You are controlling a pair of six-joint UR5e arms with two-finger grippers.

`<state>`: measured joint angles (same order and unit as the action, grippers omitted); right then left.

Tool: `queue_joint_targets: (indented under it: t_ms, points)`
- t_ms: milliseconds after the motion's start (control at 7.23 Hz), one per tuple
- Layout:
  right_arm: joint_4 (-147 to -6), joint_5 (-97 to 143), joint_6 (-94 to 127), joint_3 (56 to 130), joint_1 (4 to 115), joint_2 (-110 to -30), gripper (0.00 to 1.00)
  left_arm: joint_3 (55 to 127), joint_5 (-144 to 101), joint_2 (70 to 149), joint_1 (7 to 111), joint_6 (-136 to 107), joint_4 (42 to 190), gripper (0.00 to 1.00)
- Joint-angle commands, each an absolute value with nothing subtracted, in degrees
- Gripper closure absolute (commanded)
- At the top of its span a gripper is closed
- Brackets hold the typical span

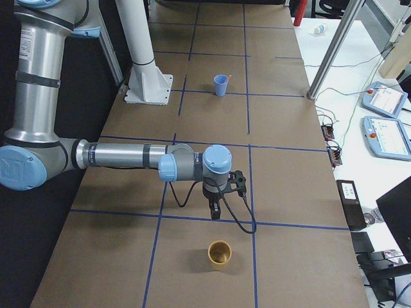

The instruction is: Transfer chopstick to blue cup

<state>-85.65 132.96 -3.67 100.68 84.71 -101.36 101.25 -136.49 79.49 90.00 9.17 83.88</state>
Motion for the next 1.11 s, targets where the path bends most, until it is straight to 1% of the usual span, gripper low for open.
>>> queue_joint_targets:
  t_ms: [0, 969]
  points:
    - [-85.52, 132.98, -3.16, 100.72, 84.73, -101.51, 0.0, 101.25, -136.49, 79.28, 90.0, 9.14, 83.85, 0.0]
    - [-85.52, 132.98, -2.11, 100.63, 84.73, -101.51, 0.0, 101.34, -136.49, 79.63, 90.0, 9.14, 84.02, 0.0]
